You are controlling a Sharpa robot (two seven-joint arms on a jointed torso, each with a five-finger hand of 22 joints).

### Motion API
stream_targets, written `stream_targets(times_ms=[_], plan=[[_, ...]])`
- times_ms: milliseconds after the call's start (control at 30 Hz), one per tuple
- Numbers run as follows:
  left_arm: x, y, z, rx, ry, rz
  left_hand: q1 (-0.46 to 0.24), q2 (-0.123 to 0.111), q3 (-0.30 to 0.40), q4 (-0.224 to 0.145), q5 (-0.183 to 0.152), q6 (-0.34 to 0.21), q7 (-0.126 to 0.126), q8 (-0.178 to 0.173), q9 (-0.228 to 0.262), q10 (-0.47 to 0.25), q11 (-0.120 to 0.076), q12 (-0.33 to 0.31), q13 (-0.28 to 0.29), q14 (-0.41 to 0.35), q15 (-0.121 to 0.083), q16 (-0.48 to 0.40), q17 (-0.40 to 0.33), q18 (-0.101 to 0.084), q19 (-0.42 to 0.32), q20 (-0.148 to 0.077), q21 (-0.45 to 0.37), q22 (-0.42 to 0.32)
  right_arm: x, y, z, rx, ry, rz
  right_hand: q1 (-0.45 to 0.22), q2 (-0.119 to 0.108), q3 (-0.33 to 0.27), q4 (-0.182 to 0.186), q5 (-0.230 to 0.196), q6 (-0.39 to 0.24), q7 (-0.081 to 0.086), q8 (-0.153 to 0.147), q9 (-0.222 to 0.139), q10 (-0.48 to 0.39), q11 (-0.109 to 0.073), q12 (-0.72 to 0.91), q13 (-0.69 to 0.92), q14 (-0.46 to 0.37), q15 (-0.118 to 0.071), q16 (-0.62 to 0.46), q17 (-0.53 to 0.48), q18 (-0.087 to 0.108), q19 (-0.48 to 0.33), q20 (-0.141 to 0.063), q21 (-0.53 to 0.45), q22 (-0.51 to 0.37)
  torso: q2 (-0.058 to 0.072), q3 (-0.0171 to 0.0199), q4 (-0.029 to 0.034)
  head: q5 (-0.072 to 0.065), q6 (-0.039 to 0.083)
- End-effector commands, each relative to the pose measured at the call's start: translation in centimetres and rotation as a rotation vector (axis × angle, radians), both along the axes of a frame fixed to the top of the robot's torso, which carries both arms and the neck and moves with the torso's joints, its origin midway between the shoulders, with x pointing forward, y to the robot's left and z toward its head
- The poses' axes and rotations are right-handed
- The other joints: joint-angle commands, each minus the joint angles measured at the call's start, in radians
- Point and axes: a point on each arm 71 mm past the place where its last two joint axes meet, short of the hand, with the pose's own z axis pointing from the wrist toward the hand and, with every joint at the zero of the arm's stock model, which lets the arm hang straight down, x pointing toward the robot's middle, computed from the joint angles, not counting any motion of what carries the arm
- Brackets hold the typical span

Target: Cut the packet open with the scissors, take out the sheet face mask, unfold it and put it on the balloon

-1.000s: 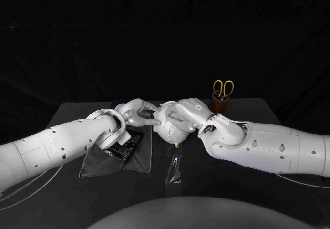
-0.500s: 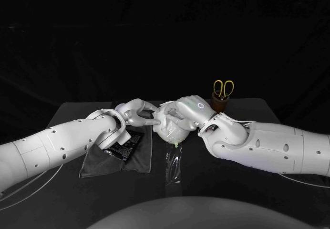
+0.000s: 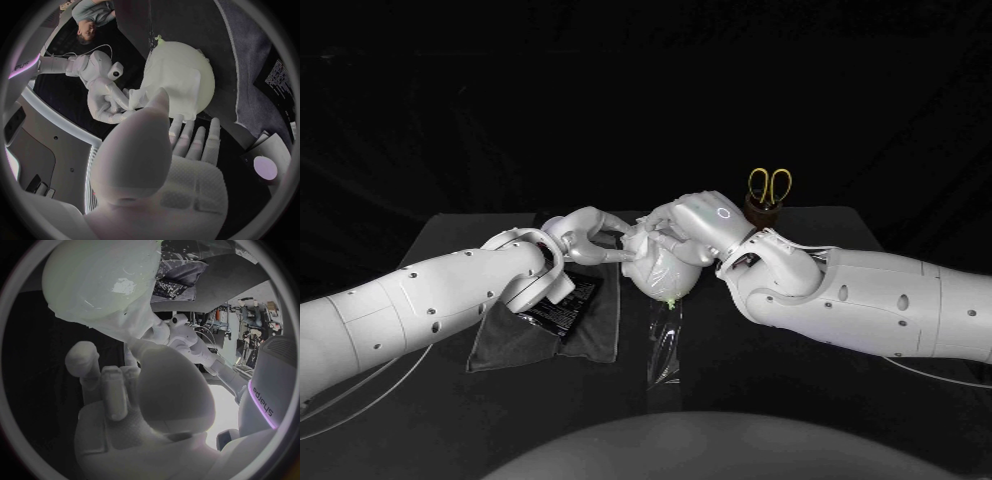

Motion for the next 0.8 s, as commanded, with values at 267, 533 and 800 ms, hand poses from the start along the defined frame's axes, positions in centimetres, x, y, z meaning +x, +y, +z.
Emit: stream_targets(times_ms=[267, 533, 800], plan=[[-0.1, -0.2, 0.0, -0.007, 0.010, -0.018, 0.001, 0.008, -0.003, 0.001, 0.001, -0.005, 0.032, -0.003, -0.001, -0.007, 0.001, -0.006, -0.001, -0.002, 0.001, -0.003, -0.001, -0.011, -0.003, 0.002, -0.001, -0.002, -0.1, -0.2, 0.0, -0.022, 0.022, 0.012, -0.007, -0.004, 0.007, 0.001, 0.005, 0.010, -0.002, 0.030, 0.022, 0.100, -0.005, 0.002, 0.257, 0.104, -0.004, 0.005, 0.263, 0.005, 0.007, -0.001, 0.003, 0.107, -0.001, 0.0009, -0.0017, 0.001, 0.000], [-0.1, -0.2, 0.0, -0.005, 0.012, -0.018, 0.001, 0.008, -0.003, 0.001, 0.001, -0.005, 0.032, -0.003, -0.001, -0.007, 0.001, -0.006, -0.001, -0.002, 0.001, -0.003, -0.001, -0.011, -0.003, 0.002, -0.001, -0.002, -0.4, -0.7, 0.2, -0.025, 0.028, 0.014, -0.008, -0.005, 0.007, 0.001, 0.005, 0.009, -0.002, 0.032, 0.022, 0.100, -0.006, 0.002, 0.256, 0.104, -0.005, 0.005, 0.263, 0.006, 0.007, -0.001, 0.002, 0.107, 0.000, 0.0009, -0.0023, 0.001, 0.000], [-0.1, -0.2, 0.0, -0.005, 0.013, -0.018, 0.001, 0.008, -0.003, 0.001, 0.001, -0.005, 0.032, -0.003, -0.001, -0.007, 0.001, -0.006, -0.001, -0.002, 0.001, -0.003, -0.001, -0.011, -0.003, 0.002, -0.001, -0.002, -0.6, -1.0, 0.4, -0.019, 0.025, 0.011, -0.008, -0.006, 0.008, 0.002, 0.005, 0.008, -0.002, 0.032, 0.023, 0.100, -0.006, 0.002, 0.257, 0.104, -0.005, 0.005, 0.263, 0.005, 0.007, -0.001, 0.003, 0.107, -0.001, 0.0012, -0.0016, -0.001, 0.000]])
